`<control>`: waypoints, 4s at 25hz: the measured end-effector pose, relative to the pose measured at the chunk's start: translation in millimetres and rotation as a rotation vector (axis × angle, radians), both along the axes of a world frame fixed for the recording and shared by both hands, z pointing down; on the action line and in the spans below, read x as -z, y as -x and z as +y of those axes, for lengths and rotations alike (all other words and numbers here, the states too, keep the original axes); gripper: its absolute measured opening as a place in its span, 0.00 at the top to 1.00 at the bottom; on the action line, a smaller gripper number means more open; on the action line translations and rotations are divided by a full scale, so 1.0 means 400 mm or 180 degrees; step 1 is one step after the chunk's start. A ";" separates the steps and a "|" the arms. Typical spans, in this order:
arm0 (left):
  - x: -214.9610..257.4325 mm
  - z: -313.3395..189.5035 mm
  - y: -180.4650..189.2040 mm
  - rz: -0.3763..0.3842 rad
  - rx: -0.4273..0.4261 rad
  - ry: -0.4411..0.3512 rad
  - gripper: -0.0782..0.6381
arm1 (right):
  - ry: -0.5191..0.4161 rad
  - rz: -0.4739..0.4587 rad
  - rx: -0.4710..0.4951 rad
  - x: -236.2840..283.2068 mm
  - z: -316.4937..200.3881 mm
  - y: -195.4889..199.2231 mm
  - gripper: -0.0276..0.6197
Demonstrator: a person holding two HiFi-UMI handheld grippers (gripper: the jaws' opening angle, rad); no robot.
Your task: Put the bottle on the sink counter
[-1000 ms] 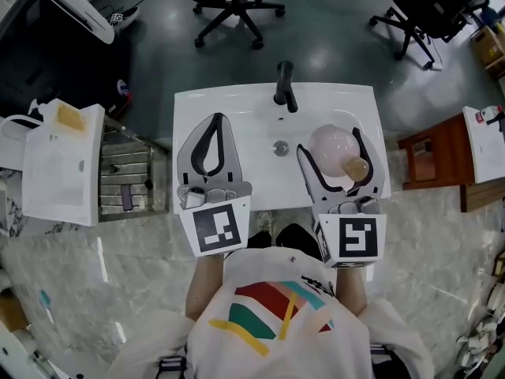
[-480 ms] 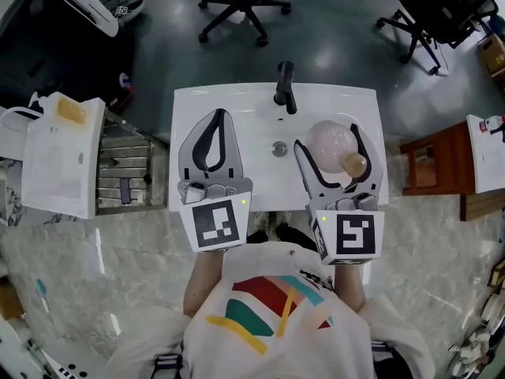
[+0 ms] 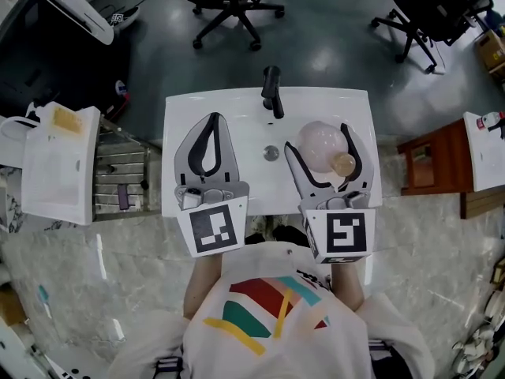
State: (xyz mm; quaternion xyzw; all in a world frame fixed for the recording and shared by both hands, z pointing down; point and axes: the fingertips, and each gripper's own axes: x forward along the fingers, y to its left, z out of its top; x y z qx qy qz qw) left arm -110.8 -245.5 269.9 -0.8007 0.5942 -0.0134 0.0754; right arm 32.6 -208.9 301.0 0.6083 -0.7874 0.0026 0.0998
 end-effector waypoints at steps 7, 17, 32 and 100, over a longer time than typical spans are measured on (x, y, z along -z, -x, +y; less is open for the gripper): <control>-0.024 -0.015 -0.062 -0.0024 -0.0093 0.0075 0.87 | 0.0105 0.0034 -0.0164 -0.037 -0.026 -0.073 0.35; -0.077 -0.052 -0.144 -0.0028 -0.0172 0.0256 0.87 | 0.0258 0.0241 -0.0442 -0.105 -0.114 -0.231 0.35; -0.187 -0.112 -0.220 -0.0324 -0.0248 0.0597 0.87 | 0.0870 0.0293 -0.0497 -0.346 -0.291 -0.417 0.35; -0.266 -0.145 -0.241 -0.1085 -0.0349 0.0705 0.87 | 0.1561 -0.0230 -0.0996 -0.604 -0.446 -0.610 0.36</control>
